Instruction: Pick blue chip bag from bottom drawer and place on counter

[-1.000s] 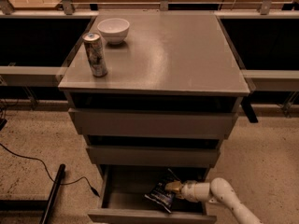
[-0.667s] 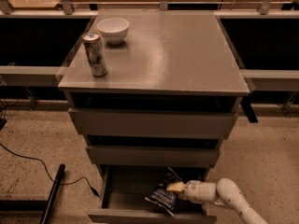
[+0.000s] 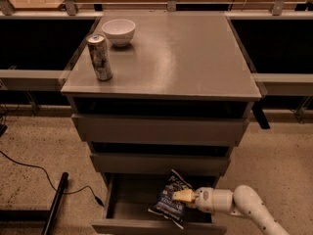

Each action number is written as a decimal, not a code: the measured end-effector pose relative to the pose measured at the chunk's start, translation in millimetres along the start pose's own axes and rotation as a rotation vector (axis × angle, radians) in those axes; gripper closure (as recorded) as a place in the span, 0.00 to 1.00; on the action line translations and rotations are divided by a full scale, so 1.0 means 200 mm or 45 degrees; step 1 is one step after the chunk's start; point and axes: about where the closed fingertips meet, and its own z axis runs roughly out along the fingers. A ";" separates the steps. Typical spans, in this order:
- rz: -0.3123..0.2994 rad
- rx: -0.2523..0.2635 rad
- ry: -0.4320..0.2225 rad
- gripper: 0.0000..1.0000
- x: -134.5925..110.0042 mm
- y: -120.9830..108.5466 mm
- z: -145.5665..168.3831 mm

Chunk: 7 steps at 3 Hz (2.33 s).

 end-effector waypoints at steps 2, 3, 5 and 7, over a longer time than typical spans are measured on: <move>-0.150 0.032 -0.063 1.00 -0.03 -0.19 0.00; -0.380 0.033 -0.125 1.00 -0.12 -0.54 -0.08; -0.746 0.009 -0.276 1.00 -0.43 -1.35 -0.23; -0.827 -0.133 -0.263 1.00 -0.24 -2.01 -0.26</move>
Offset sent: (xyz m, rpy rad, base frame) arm -0.0143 0.0337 0.0865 -0.0223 -0.2364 0.2254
